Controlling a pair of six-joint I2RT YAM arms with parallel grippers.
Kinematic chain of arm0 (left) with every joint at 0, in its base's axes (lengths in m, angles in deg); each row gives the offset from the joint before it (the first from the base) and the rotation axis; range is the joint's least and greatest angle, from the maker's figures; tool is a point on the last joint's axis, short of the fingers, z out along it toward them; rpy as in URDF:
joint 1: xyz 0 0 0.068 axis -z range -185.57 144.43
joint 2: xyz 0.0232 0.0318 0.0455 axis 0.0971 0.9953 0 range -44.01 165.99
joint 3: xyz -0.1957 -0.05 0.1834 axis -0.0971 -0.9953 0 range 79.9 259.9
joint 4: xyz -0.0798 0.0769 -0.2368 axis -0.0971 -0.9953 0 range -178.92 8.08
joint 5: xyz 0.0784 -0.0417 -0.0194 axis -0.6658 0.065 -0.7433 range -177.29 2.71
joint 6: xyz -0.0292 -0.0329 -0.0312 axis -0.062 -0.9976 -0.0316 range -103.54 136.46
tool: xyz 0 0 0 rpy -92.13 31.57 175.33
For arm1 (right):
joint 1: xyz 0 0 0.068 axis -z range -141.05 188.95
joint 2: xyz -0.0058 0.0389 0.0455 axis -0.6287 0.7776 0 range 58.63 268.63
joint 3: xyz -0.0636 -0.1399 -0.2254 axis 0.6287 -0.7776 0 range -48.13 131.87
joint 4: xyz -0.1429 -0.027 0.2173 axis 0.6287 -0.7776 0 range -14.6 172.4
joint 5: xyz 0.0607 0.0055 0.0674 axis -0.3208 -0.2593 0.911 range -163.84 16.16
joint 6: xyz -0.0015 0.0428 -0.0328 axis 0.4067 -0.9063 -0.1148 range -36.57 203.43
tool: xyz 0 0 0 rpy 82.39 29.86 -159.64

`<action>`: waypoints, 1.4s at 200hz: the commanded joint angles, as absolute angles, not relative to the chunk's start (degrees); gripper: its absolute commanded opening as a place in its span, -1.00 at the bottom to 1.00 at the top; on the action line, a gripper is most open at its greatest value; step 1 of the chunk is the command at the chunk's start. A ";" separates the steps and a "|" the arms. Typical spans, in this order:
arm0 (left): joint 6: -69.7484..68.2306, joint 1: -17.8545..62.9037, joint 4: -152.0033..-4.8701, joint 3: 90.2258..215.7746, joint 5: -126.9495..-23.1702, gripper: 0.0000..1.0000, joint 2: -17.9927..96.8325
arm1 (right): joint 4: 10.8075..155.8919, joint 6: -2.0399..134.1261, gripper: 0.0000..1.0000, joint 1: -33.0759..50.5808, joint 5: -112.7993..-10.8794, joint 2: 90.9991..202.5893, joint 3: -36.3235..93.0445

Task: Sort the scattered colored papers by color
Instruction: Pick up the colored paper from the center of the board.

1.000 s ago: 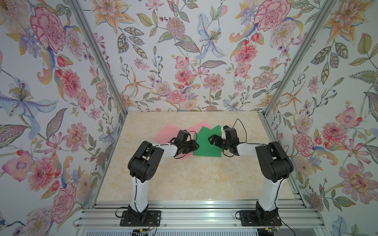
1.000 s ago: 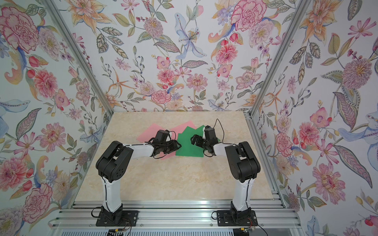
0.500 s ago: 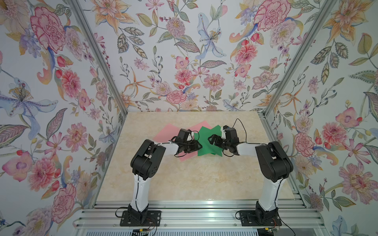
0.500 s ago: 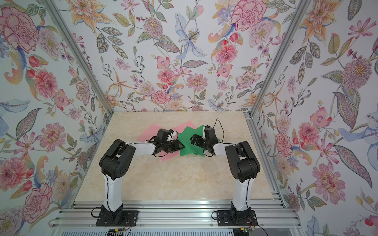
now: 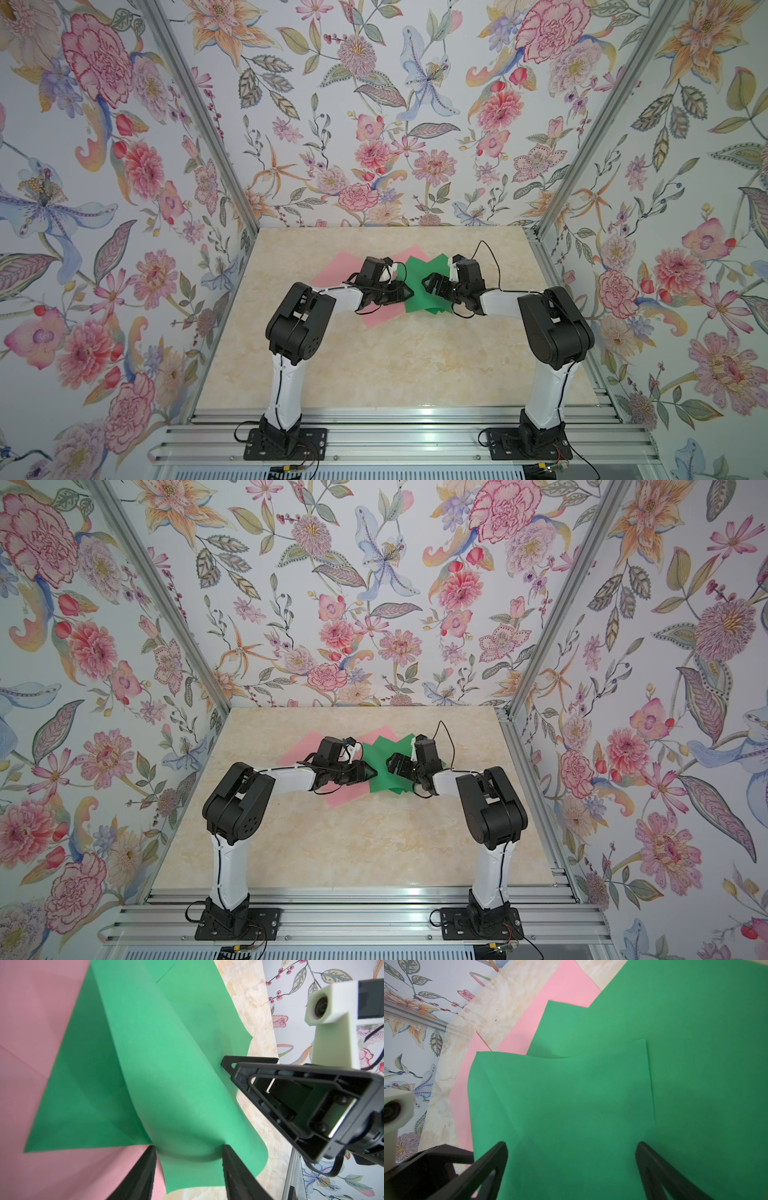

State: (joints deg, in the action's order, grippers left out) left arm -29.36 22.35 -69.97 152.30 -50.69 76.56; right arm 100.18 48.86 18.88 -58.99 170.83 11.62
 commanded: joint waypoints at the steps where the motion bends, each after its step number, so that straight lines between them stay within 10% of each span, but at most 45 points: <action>1: -29.50 20.99 -63.90 152.93 -53.44 0.08 79.23 | 98.18 48.77 0.99 18.53 -57.97 172.89 12.33; 107: -29.71 19.03 -61.77 156.55 -51.81 -0.15 82.11 | 98.22 48.97 0.99 18.56 -57.03 173.84 12.73; 198: -28.79 18.12 -65.66 154.69 -48.13 -1.00 81.21 | 98.15 48.87 1.00 18.54 -56.79 174.18 12.87; 280: -27.23 18.46 -67.33 154.12 -47.96 -1.00 78.47 | 90.34 55.06 0.99 17.18 -60.18 167.98 16.87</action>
